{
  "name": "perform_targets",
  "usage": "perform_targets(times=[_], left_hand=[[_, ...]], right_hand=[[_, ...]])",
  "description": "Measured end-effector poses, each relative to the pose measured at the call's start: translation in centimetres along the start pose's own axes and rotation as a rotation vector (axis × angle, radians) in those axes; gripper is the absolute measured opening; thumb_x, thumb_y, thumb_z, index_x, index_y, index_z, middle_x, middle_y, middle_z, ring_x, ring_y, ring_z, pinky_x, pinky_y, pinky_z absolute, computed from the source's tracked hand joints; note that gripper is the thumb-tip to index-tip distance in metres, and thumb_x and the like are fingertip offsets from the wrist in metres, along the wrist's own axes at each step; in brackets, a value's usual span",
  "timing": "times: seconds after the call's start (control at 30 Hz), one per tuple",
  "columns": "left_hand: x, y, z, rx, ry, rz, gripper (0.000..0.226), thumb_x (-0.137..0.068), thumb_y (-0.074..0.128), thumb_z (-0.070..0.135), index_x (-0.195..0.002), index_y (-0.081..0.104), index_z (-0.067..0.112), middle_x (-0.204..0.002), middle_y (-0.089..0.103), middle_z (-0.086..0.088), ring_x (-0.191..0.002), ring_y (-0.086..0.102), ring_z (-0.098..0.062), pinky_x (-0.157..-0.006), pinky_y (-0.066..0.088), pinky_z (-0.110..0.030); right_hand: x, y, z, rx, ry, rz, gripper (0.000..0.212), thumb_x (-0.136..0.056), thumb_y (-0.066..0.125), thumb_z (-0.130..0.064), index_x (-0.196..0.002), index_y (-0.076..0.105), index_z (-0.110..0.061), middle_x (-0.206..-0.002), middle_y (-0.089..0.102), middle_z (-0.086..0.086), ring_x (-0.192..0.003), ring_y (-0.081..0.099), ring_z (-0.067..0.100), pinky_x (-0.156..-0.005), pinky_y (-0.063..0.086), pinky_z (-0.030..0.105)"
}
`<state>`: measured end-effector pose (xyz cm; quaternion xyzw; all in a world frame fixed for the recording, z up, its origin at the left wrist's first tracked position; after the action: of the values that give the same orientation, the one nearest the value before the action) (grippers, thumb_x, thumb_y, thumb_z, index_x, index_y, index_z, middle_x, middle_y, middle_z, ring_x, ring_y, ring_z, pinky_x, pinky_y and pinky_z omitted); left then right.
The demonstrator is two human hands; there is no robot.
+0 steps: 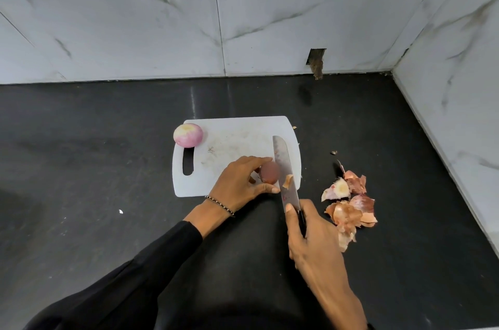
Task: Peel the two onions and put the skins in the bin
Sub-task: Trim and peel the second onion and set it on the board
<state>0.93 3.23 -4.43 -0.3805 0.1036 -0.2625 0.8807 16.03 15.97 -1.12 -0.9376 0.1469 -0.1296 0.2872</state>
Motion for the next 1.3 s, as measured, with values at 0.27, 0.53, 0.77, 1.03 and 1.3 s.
perform_targets(times=[0.27,0.53,0.77,1.03,1.3], left_hand=[[-0.6,-0.3,0.6,-0.115,0.022,-0.128,0.069,-0.085,0.074,0.038,-0.144,0.046,0.018,-0.142,0.053,-0.001,-0.129,0.047,-0.020,-0.109,0.040,-0.032],[-0.8,-0.8,1.0,-0.198,0.029,-0.216,0.068,-0.086,0.072,0.035,-0.144,0.045,0.012,-0.133,0.058,-0.004,-0.118,0.055,-0.023,-0.097,0.047,-0.028],[-0.2,-0.2,1.5,-0.139,-0.014,-0.158,0.072,-0.081,0.073,0.050,-0.140,0.048,0.016,-0.128,0.056,-0.002,-0.109,0.057,-0.018,-0.090,0.041,-0.019],[-0.1,-0.4,1.8,-0.125,-0.019,-0.144,0.064,-0.080,0.076,0.047,-0.132,0.052,0.019,-0.125,0.057,-0.001,-0.106,0.059,-0.019,-0.090,0.047,-0.025],[-0.4,-0.4,2.6,-0.163,-0.066,-0.103,0.063,-0.080,0.075,0.047,-0.131,0.055,0.016,-0.123,0.062,-0.004,-0.106,0.058,-0.022,-0.092,0.047,-0.029]], right_hand=[[-0.3,0.6,0.7,0.005,0.031,-0.030,0.020,-0.107,0.040,-0.040,-0.092,0.046,-0.029,-0.063,0.058,0.004,-0.051,0.058,0.021,-0.052,0.050,0.052],[-0.5,1.0,0.2,-0.025,0.088,-0.041,0.030,-0.107,0.038,-0.041,-0.086,0.047,-0.023,-0.066,0.062,0.008,-0.054,0.061,0.027,-0.054,0.050,0.052],[-0.7,0.4,0.9,-0.099,0.092,-0.065,0.028,-0.107,0.039,-0.043,-0.084,0.046,-0.030,-0.062,0.053,0.003,-0.047,0.048,0.020,-0.049,0.044,0.050],[-0.7,0.2,0.5,-0.083,0.081,-0.096,0.025,-0.108,0.037,-0.044,-0.088,0.047,-0.032,-0.064,0.054,0.005,-0.049,0.047,0.012,-0.052,0.043,0.048],[-0.1,0.0,-0.2,0.088,0.048,-0.103,0.028,-0.110,0.034,-0.033,-0.083,0.037,-0.025,-0.061,0.049,-0.003,-0.050,0.046,0.011,-0.051,0.036,0.030]])
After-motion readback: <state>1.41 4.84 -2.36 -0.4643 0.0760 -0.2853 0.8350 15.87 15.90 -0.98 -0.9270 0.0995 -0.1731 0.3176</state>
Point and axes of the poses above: each hand's wrist, its own x-axis away from the middle knuckle, its own y-axis out of the palm, z = x × y, the point moved 1 cm from there along -x, towards the middle knuckle
